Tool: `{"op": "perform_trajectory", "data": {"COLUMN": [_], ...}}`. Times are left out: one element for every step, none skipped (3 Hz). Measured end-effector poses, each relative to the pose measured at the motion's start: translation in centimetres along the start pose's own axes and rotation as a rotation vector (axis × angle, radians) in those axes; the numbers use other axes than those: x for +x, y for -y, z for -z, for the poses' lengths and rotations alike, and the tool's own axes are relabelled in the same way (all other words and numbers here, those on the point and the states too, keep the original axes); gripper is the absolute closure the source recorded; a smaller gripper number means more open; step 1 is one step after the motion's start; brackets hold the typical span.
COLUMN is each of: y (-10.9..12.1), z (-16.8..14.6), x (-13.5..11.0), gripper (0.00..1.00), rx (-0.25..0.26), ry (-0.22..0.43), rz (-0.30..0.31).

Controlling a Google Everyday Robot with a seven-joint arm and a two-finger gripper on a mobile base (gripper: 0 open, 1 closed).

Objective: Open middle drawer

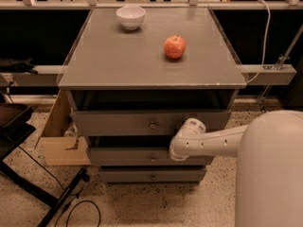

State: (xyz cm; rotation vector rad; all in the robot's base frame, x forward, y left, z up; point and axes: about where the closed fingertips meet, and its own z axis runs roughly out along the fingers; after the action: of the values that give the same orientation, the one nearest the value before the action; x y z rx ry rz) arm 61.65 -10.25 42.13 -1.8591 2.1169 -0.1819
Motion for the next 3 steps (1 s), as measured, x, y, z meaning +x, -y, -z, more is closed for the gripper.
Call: {"op": "perform_trajectory", "data": {"y": [-1.0, -1.8, -2.1], "z": [0.3, 0.7, 1.2], "x": [1.0, 1.6, 1.8], "gripper": [1.0, 1.0, 1.0], "rx": [-0.021, -0.037, -0.047], "ry": [-0.014, -0.02, -0.023], "rz": [-0.002, -0.006, -0.008]}}
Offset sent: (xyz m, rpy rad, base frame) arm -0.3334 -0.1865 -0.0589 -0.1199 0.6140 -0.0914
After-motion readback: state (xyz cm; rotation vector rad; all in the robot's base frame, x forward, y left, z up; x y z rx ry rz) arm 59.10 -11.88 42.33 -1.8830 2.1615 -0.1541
